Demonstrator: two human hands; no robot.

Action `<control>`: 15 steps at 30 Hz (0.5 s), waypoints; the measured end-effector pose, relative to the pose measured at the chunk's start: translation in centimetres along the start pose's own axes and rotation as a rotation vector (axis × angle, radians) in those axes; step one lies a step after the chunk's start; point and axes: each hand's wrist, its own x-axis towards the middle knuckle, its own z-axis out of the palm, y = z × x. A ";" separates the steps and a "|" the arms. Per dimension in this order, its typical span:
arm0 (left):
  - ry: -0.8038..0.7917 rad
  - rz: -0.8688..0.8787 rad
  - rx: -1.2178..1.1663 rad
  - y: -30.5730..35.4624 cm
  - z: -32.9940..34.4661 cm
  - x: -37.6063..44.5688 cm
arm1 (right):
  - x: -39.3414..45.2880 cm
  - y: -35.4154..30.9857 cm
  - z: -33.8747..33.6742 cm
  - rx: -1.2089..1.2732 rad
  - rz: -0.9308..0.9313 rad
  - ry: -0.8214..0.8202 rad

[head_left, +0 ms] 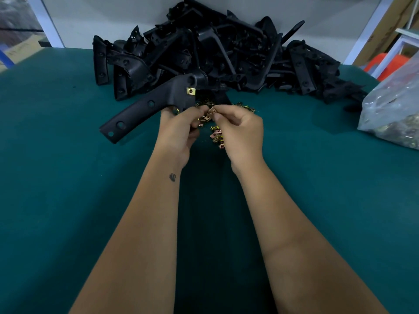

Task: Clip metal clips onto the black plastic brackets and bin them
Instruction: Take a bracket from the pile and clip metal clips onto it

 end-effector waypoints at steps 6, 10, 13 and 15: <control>-0.114 0.018 -0.008 -0.1 0.3 -0.5 | 0.2 -0.4 -0.5 0.204 0.074 0.035; -0.115 0.027 -0.027 0.0 0.4 -0.6 | 0.2 -0.7 -0.7 0.246 0.070 0.040; -0.104 0.015 -0.046 0.0 0.4 -0.6 | 0.1 -0.8 -0.8 0.259 0.062 0.018; -0.106 0.010 -0.065 0.0 0.4 -0.5 | 0.1 -0.8 -0.8 0.273 0.058 0.001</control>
